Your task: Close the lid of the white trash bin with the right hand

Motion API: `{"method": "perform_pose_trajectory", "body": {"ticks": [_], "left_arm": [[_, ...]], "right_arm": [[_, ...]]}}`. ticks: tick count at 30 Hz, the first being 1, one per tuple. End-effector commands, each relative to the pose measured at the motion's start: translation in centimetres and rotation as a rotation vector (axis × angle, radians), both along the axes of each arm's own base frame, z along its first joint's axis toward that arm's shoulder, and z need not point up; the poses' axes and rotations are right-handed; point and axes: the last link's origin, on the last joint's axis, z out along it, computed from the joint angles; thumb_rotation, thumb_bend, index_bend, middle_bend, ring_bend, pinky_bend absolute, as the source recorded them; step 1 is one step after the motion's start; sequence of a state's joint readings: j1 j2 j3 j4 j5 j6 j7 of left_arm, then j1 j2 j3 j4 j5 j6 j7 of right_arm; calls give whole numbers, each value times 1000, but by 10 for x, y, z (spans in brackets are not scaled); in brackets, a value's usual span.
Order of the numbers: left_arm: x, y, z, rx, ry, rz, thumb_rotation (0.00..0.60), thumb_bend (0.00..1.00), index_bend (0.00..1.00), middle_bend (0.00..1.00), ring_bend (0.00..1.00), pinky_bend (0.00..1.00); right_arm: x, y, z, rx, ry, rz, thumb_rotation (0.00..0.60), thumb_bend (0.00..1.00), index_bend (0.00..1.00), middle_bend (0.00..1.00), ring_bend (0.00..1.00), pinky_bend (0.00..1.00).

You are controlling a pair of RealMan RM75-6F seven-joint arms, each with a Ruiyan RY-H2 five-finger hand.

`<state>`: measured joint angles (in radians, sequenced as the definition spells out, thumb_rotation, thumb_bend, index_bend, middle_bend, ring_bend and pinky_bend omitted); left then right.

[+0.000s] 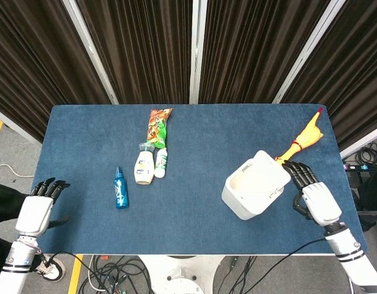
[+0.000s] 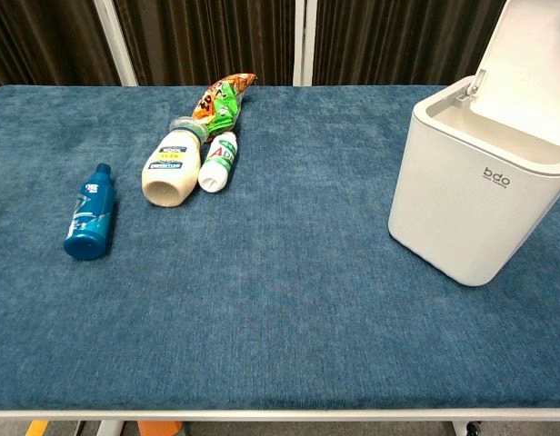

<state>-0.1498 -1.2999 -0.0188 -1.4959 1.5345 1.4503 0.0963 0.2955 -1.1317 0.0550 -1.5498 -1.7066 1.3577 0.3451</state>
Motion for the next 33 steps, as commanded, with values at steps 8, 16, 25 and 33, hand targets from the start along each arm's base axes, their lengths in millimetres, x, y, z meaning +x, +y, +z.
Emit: {"method": "perform_pose_trajectory", "body": {"ticks": [8, 16, 25, 33], "left_arm": [[1, 0, 0, -1, -2, -4, 600, 0, 239, 210, 107, 180], [1, 0, 0, -4, -17, -3, 600, 0, 239, 210, 107, 180], [2, 0, 1, -4, -21, -4, 600, 0, 239, 210, 107, 180], [1, 0, 1, -4, -27, -3, 600, 0, 239, 210, 107, 180]], "right_arm": [[14, 8, -13, 58, 15, 61, 600, 1000, 0, 0, 0, 0], [21, 17, -27, 143, 63, 90, 600, 1000, 0, 0, 0, 0], [30, 22, -33, 171, 109, 132, 599, 1000, 0, 0, 0, 0], [36, 26, -30, 108, 202, 180, 589, 1000, 0, 16, 0, 0]]}}
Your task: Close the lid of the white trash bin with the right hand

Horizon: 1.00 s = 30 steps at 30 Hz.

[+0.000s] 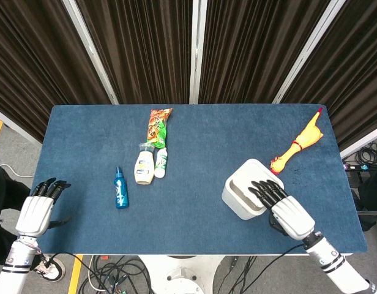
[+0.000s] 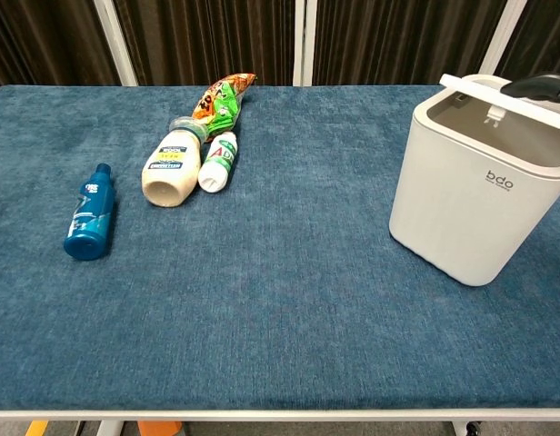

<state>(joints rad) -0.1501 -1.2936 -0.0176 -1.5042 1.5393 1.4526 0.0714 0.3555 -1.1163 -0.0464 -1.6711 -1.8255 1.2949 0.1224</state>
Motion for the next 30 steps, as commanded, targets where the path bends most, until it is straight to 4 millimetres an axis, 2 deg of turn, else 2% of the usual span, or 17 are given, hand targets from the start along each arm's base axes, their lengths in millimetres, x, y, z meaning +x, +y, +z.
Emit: {"method": "perform_pose_trajectory", "body": {"ticks": [1, 11, 24, 30], "left_arm": [[0, 0, 0, -2, 0, 0, 600, 0, 239, 210, 107, 180], [5, 1, 7, 14, -14, -17, 600, 0, 239, 210, 107, 181], [1, 0, 4, 7, -25, 1, 600, 0, 239, 210, 107, 180], [1, 1, 5, 8, -21, -3, 600, 0, 239, 210, 107, 181]], "right_arm": [[2, 2, 1, -23, 45, 19, 586, 1000, 0, 31, 0, 0], [3, 0, -1, 52, 120, -44, 576, 1000, 0, 131, 7, 0], [0, -1, -9, 86, 126, -65, 573, 1000, 0, 225, 97, 0], [6, -1, 8, -7, 61, -34, 571, 1000, 0, 214, 97, 0]]}}
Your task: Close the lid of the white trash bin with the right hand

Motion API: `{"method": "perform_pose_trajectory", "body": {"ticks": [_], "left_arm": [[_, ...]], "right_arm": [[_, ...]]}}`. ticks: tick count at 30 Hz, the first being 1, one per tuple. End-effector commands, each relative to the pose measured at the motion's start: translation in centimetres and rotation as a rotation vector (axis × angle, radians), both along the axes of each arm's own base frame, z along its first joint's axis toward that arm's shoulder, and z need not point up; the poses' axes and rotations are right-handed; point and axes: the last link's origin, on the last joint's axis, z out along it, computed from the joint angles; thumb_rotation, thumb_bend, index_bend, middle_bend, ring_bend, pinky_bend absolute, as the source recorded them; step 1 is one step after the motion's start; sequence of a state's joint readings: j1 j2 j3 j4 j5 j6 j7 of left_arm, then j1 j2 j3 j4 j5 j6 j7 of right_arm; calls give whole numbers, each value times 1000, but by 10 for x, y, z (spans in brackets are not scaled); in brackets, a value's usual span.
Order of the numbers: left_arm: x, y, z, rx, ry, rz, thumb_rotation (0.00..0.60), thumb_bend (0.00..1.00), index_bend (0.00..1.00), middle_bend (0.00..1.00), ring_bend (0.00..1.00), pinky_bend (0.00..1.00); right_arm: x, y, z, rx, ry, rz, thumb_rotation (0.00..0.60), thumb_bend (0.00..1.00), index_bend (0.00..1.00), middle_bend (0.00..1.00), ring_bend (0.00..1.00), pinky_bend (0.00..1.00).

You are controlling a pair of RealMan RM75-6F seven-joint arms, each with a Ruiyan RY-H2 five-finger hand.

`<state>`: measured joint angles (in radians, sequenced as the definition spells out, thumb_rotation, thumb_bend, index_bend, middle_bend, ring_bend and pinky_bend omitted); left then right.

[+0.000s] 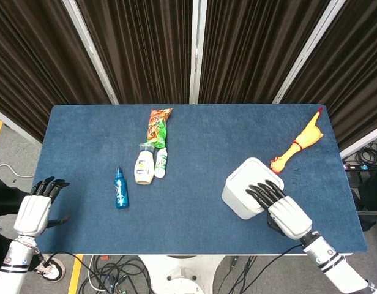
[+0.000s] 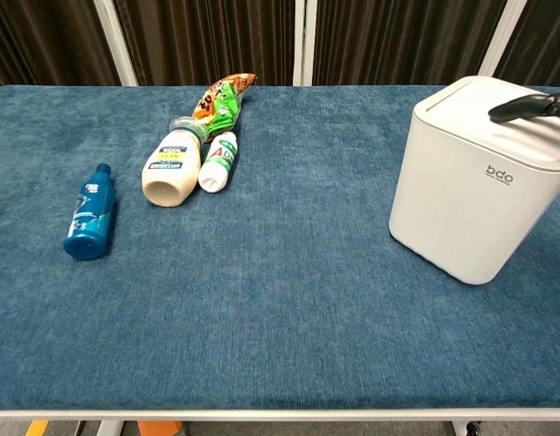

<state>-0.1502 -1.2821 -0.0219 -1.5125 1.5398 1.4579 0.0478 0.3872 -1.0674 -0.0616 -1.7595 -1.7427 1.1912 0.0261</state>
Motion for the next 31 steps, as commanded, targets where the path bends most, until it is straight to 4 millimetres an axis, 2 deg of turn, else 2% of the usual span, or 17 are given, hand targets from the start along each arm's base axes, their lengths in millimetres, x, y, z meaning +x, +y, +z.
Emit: {"method": "perform_pose_trajectory", "body": {"ticks": [1, 5, 8, 12, 14, 16, 18, 19, 20, 21, 27, 31], "left_arm": [[1, 0, 0, 1, 1, -3, 600, 0, 239, 210, 107, 181], [2, -1, 0, 2, 2, -6, 600, 0, 239, 210, 107, 181], [3, 0, -1, -1, 2, -5, 600, 0, 239, 210, 107, 181], [5, 1, -1, -6, 1, -6, 600, 0, 239, 210, 107, 180], [7, 1, -1, -6, 3, -7, 600, 0, 239, 210, 107, 181], [7, 0, 0, -2, 6, -6, 600, 0, 239, 210, 107, 180], [6, 0, 1, -3, 8, 1, 600, 0, 239, 210, 107, 181], [5, -1, 1, -4, 9, 5, 600, 0, 239, 210, 107, 180], [5, -1, 1, -4, 10, 8, 600, 0, 239, 210, 107, 181], [4, -1, 1, -3, 9, 9, 600, 0, 239, 210, 107, 181], [4, -2, -1, -4, 8, 10, 600, 0, 240, 210, 107, 180], [4, -2, 0, 0, 6, 10, 600, 0, 240, 210, 107, 180]], "right_arm": [[4, 2, 16, -80, -51, 27, 573, 1000, 0, 206, 97, 0], [2, 8, 41, -186, -106, 48, 572, 1000, 0, 189, 97, 0], [-10, 19, 59, -258, -129, 23, 572, 1000, 0, 188, 97, 0], [-49, 34, 68, -345, -89, -91, 571, 999, 0, 176, 86, 0], [-76, 41, 67, -386, -39, -178, 568, 945, 0, 140, 51, 0], [-98, 45, 65, -430, -1, -253, 567, 741, 0, 66, 9, 0], [-113, 47, 64, -472, 42, -293, 570, 375, 0, 7, 0, 0], [-120, 47, 63, -491, 70, -316, 572, 229, 0, 0, 0, 0], [-124, 47, 62, -500, 84, -331, 578, 100, 0, 0, 0, 0], [-126, 46, 60, -506, 93, -344, 586, 23, 0, 0, 0, 0], [-132, 41, 51, -516, 134, -413, 600, 0, 0, 0, 0, 0], [-134, 40, 51, -494, 127, -444, 600, 0, 0, 0, 0, 0]]}}
